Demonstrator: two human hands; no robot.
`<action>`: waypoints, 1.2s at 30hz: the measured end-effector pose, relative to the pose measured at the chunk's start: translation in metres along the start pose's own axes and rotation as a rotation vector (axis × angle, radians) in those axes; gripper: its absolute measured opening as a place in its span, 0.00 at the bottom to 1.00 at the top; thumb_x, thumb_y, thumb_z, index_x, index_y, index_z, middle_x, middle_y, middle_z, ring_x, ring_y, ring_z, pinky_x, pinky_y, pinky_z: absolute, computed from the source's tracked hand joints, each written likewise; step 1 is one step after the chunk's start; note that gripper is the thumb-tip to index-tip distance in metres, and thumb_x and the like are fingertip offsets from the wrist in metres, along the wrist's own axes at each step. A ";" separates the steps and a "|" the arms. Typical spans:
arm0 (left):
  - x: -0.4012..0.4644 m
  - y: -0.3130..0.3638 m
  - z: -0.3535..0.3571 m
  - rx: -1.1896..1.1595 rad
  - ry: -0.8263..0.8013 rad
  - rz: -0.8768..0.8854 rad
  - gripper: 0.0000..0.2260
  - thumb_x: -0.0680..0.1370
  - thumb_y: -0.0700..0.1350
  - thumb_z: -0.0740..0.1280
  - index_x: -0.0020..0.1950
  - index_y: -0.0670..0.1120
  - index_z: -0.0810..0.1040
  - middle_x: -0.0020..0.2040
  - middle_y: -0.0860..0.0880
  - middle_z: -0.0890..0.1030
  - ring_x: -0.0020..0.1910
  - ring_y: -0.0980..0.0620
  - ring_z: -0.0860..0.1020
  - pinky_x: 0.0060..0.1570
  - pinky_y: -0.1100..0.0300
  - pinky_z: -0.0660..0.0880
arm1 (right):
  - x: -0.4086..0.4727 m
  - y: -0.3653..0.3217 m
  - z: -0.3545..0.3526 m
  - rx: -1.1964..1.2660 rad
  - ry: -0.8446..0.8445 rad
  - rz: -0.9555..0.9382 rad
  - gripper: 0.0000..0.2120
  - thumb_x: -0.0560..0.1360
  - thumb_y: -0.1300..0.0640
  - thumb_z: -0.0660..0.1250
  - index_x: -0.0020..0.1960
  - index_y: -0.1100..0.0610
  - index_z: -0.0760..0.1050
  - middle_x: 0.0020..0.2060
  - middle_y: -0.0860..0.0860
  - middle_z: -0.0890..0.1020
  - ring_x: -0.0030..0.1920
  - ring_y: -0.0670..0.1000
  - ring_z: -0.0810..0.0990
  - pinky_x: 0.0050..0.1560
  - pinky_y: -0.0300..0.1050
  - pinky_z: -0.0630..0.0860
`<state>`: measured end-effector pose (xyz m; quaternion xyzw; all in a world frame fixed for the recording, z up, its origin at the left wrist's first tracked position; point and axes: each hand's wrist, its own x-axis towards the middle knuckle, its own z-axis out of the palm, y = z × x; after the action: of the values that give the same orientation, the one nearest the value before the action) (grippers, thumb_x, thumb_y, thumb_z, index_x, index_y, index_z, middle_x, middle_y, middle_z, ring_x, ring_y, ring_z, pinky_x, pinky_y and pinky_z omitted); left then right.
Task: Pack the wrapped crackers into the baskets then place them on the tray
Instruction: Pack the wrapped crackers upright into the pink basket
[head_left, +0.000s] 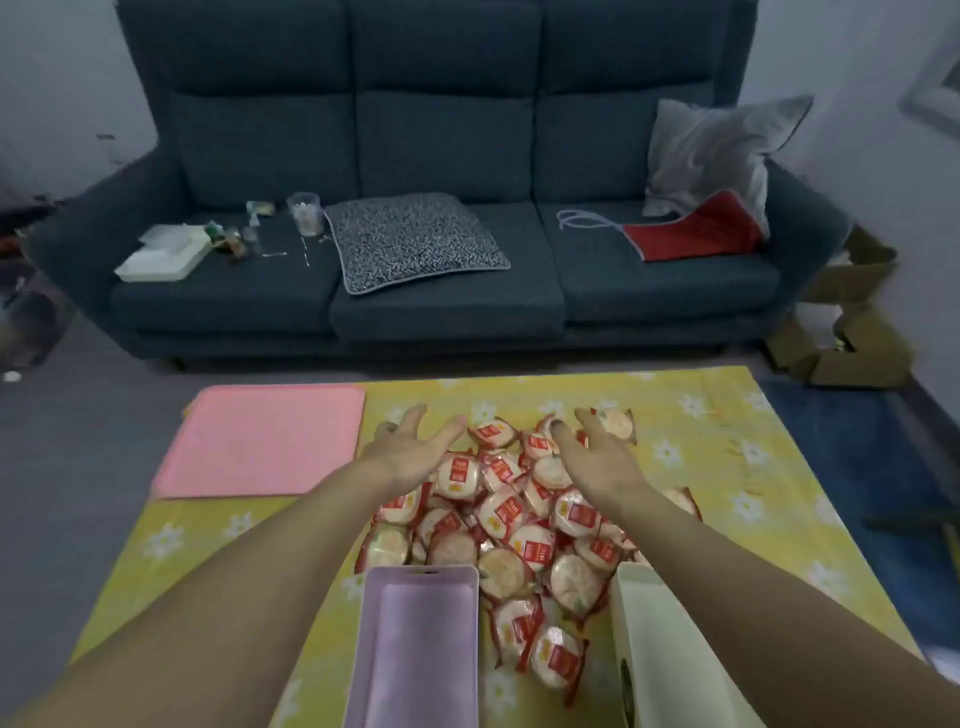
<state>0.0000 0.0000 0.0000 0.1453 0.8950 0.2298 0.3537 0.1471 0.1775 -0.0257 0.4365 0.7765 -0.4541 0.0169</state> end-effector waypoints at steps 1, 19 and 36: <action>0.019 -0.016 0.025 -0.006 -0.012 0.002 0.40 0.74 0.77 0.53 0.82 0.62 0.49 0.83 0.44 0.49 0.80 0.39 0.56 0.76 0.43 0.56 | 0.013 0.025 0.021 0.005 -0.012 0.012 0.31 0.79 0.36 0.54 0.80 0.43 0.55 0.78 0.55 0.61 0.76 0.60 0.61 0.74 0.58 0.61; 0.171 -0.068 0.216 0.114 0.073 0.051 0.51 0.68 0.81 0.57 0.83 0.58 0.42 0.83 0.43 0.46 0.81 0.35 0.48 0.76 0.42 0.55 | 0.181 0.166 0.102 -0.160 -0.142 0.141 0.47 0.71 0.23 0.43 0.78 0.52 0.62 0.72 0.58 0.72 0.73 0.61 0.68 0.75 0.61 0.60; 0.164 -0.091 0.218 0.397 -0.203 0.175 0.67 0.57 0.72 0.78 0.77 0.67 0.30 0.82 0.45 0.33 0.80 0.39 0.35 0.78 0.37 0.50 | 0.161 0.164 0.137 -0.157 -0.180 0.101 0.39 0.74 0.24 0.46 0.79 0.43 0.57 0.76 0.58 0.64 0.72 0.61 0.68 0.63 0.55 0.72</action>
<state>0.0275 0.0588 -0.2802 0.3115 0.8665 0.0633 0.3850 0.1109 0.2193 -0.2870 0.4298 0.7821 -0.4277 0.1436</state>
